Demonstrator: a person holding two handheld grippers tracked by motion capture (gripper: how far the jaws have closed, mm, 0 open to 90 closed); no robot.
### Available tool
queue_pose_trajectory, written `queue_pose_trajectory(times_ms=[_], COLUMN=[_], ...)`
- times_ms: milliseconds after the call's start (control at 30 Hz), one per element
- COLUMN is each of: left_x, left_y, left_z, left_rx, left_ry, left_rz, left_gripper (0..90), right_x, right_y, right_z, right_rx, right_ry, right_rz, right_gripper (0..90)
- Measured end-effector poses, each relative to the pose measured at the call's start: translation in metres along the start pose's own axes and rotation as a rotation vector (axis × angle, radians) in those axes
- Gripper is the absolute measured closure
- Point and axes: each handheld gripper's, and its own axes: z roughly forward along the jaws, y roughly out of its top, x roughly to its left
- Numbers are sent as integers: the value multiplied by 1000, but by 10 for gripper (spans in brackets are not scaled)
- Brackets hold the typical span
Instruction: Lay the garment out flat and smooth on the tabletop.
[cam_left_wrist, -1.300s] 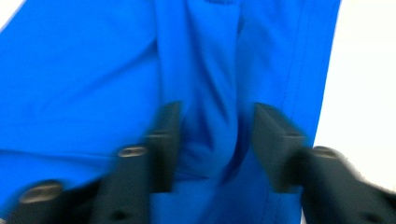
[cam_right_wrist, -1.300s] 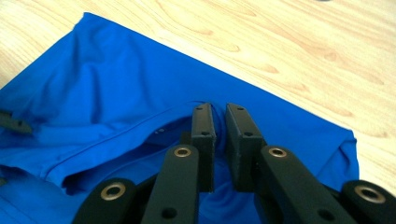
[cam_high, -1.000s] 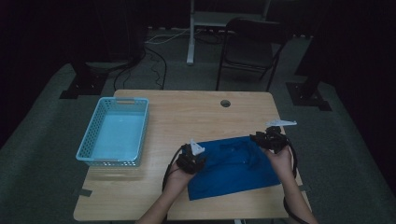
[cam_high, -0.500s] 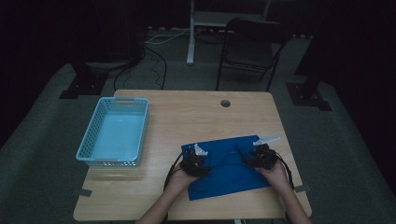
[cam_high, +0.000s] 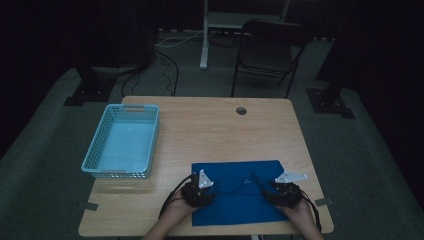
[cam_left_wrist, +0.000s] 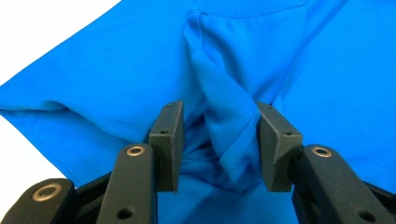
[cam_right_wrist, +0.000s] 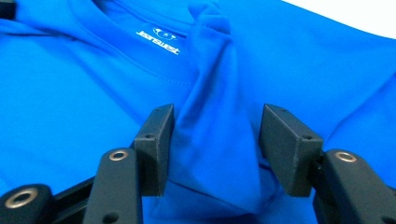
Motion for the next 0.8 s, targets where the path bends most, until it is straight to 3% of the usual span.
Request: queue_pose_trajectory(times_ms=[133, 200, 300, 367, 467, 500, 533, 567, 633, 667, 700, 800], left_x=[-7, -12, -21, -27, -29, -30, -30, -30, -28, -17, -17, 13], left_y=[-18, -25, -29, -31, -31, -29, -28, -22, -16, -1, -1, 31], left_z=[-16, -23, -30, -36, -39, -40, -39, -39, -40, -43, -43, -50], left_rx=[7, 16, 16, -4, -12, -4, 8, 12, 8, -28, -28, -119], left_ry=[-28, -45, -22, 13, 7, -14, -32, -24, -26, 1, 1, 110], left_rz=[24, 22, 36, 62, 62, 61, 69, 92, 93, 80, 80, 22], left_gripper=[567, 564, 584, 701, 833, 844, 844, 850, 850, 850, 850, 850], right_x=[16, 24, 36, 42, 44, 42, 42, 38, 36, 30, 30, 4], right_y=[-15, -21, -25, -25, -23, -21, -21, -13, -6, 10, 10, 56], right_z=[-14, -19, -25, -28, -30, -31, -31, -30, -30, -31, -31, -37], right_rx=[-3, 9, 38, 60, 84, 94, 94, 123, 127, 110, 110, 40], right_ry=[117, 136, 109, 92, 85, 68, 68, 53, 33, 15, 15, -28], right_rz=[54, 50, -4, -31, -55, -70, -70, -87, -104, -113, -113, -89], right_gripper=[500, 539, 606, 634, 687, 844, 844, 860, 862, 862, 862, 862])
